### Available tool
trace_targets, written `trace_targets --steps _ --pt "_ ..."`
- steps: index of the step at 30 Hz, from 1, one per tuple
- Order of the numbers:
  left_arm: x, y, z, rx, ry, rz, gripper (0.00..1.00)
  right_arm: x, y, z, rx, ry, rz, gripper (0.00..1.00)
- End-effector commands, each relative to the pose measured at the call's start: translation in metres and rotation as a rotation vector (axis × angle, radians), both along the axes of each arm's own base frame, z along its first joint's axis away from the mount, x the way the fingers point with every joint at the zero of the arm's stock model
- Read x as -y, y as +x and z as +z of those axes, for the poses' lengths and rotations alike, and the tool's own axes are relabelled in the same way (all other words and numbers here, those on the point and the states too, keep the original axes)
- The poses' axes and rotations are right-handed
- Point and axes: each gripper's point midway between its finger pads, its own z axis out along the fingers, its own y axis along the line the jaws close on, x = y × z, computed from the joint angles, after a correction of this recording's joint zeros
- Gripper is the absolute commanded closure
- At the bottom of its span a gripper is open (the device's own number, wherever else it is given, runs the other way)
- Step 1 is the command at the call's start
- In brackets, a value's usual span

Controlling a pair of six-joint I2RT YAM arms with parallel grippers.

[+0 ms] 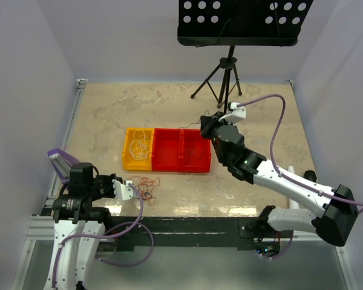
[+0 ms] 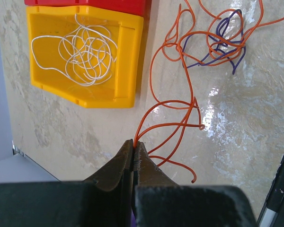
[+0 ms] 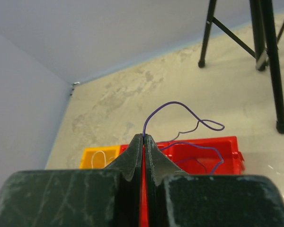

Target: Untangle the cables

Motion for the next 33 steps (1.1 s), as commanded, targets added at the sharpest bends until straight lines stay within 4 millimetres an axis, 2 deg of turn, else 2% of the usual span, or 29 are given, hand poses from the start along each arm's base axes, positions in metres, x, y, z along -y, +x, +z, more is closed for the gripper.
trace_targets --steps 1,5,10,11,17,19,24,28,33 --pt "0.004 0.0 0.003 0.005 -0.021 -0.009 1.0 0.023 -0.007 -0.006 -0.031 0.018 -0.076 1.0" --pt "0.004 0.0 0.002 0.005 -0.022 -0.01 1.0 0.044 -0.013 -0.013 -0.069 -0.008 -0.144 1.0" --pt "0.004 0.0 0.001 0.003 -0.02 -0.012 1.0 0.068 -0.032 0.006 -0.026 0.033 -0.151 1.0" --pt "0.005 0.0 0.001 0.002 -0.02 -0.014 1.0 0.07 -0.034 0.01 -0.02 0.043 -0.149 1.0" --pt "0.006 0.0 0.003 0.009 -0.028 -0.019 1.0 0.07 -0.038 -0.004 -0.084 -0.019 -0.133 1.0" --pt "0.007 0.001 0.004 0.01 -0.031 -0.018 1.0 0.061 -0.037 -0.013 -0.103 -0.038 -0.102 1.0" --pt "0.007 0.0 0.006 0.013 -0.035 -0.018 1.0 0.022 -0.027 -0.036 -0.135 -0.074 0.023 1.0" --pt "0.006 0.0 0.008 0.017 -0.032 -0.013 1.0 -0.012 -0.017 -0.063 -0.179 -0.114 0.112 1.0" --pt "0.005 -0.001 0.006 0.015 -0.027 -0.009 1.0 -0.029 -0.011 -0.104 -0.26 -0.154 0.142 1.0"
